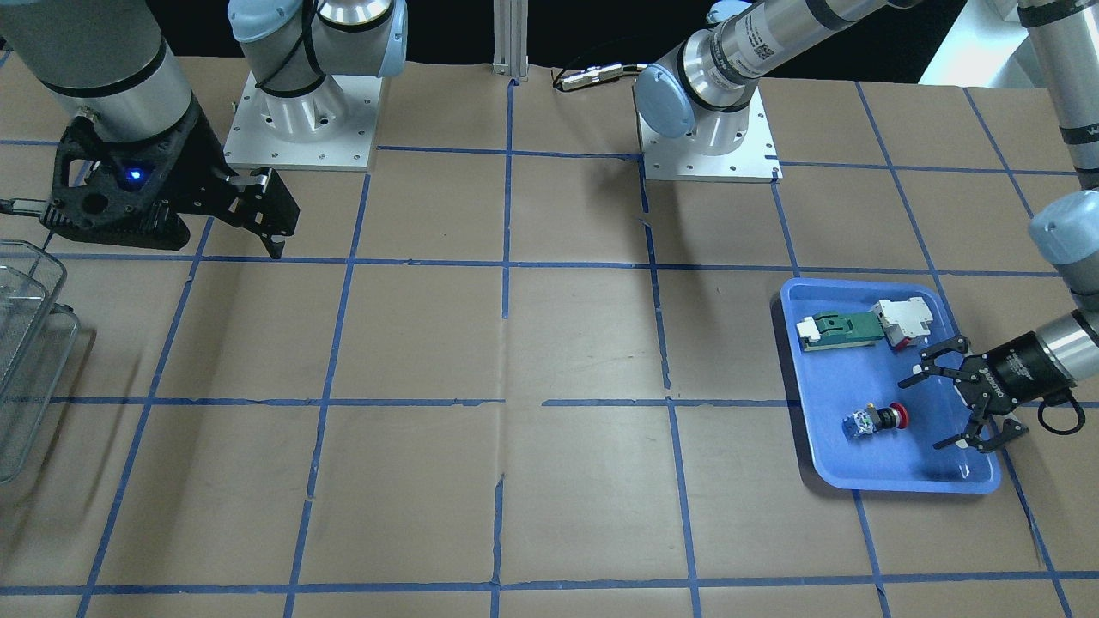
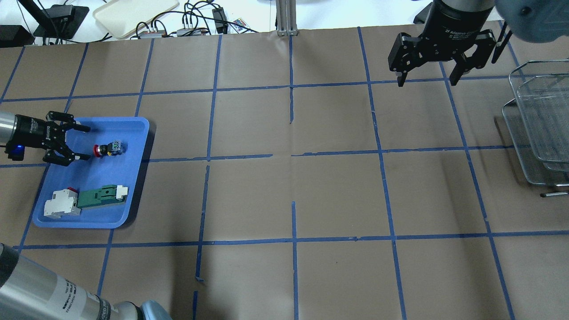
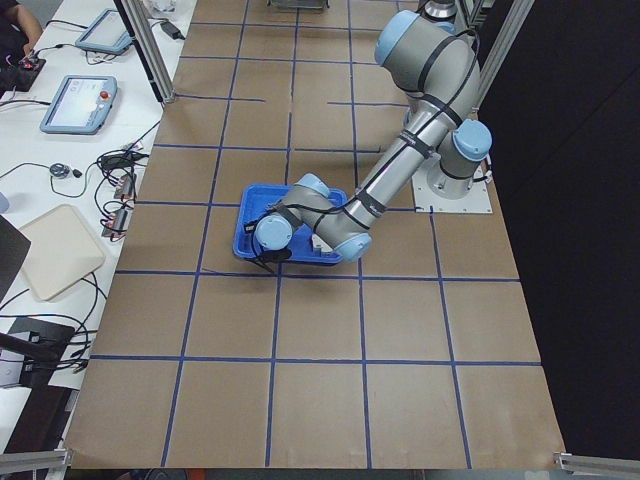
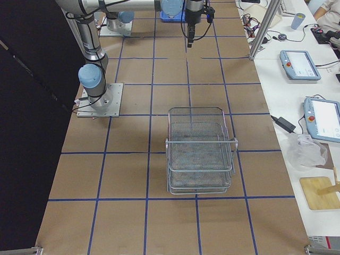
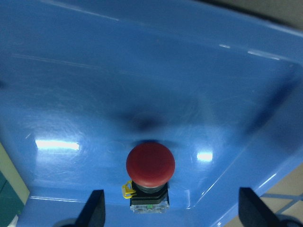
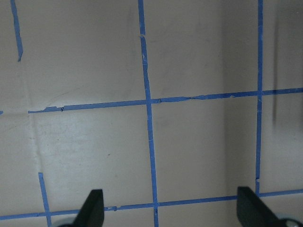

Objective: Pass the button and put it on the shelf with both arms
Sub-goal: 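Lower the left gripper to the red push button and close on it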

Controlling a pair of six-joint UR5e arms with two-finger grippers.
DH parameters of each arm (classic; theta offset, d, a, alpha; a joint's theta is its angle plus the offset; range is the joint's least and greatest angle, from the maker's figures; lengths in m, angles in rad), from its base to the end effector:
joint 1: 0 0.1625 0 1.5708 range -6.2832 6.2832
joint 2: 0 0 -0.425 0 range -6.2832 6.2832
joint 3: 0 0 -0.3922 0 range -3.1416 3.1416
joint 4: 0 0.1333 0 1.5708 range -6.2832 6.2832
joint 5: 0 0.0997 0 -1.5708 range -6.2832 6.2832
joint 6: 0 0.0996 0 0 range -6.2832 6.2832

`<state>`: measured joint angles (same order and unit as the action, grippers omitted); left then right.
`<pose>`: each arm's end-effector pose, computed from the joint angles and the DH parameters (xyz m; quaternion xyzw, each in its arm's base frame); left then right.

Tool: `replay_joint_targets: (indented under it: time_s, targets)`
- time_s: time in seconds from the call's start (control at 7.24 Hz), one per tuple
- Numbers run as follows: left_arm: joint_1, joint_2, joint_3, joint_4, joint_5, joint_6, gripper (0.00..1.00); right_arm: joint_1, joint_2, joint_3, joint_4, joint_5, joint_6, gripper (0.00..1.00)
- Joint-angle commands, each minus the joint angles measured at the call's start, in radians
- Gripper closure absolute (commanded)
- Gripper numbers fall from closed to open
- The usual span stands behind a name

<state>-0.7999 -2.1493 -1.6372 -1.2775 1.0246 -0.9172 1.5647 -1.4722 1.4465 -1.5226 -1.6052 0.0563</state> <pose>0.2924 -0.5665 0.1683 0.7399 -0.5947 -0.1874 0.2525 0.1266 -0.5321 0.4938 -0.0310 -0.9993 -0.0108 0.0175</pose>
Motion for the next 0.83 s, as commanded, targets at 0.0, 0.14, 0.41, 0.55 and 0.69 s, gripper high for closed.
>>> replay_joint_targets:
  time_s: [0.0,0.14,0.41,0.55,0.69]
  targets:
    - [-0.001,-0.018,-0.003,0.001,-0.001,0.006,0.02,0.000,0.001,0.000,-0.001,0.002,0.002,0.00]
    - [-0.001,-0.018,-0.003,0.003,-0.001,0.008,0.02,0.000,0.001,0.000,-0.001,0.004,0.004,0.00]
    - [-0.001,-0.023,-0.003,0.001,0.002,0.078,0.03,0.002,0.001,0.000,-0.001,0.004,0.000,0.00]
    - [-0.001,-0.026,-0.003,-0.006,-0.001,0.075,0.02,0.002,0.001,0.000,-0.001,0.004,0.000,0.00]
    - [-0.001,-0.030,-0.003,0.000,0.000,0.081,0.02,0.002,0.001,0.000,-0.001,0.004,0.002,0.00]
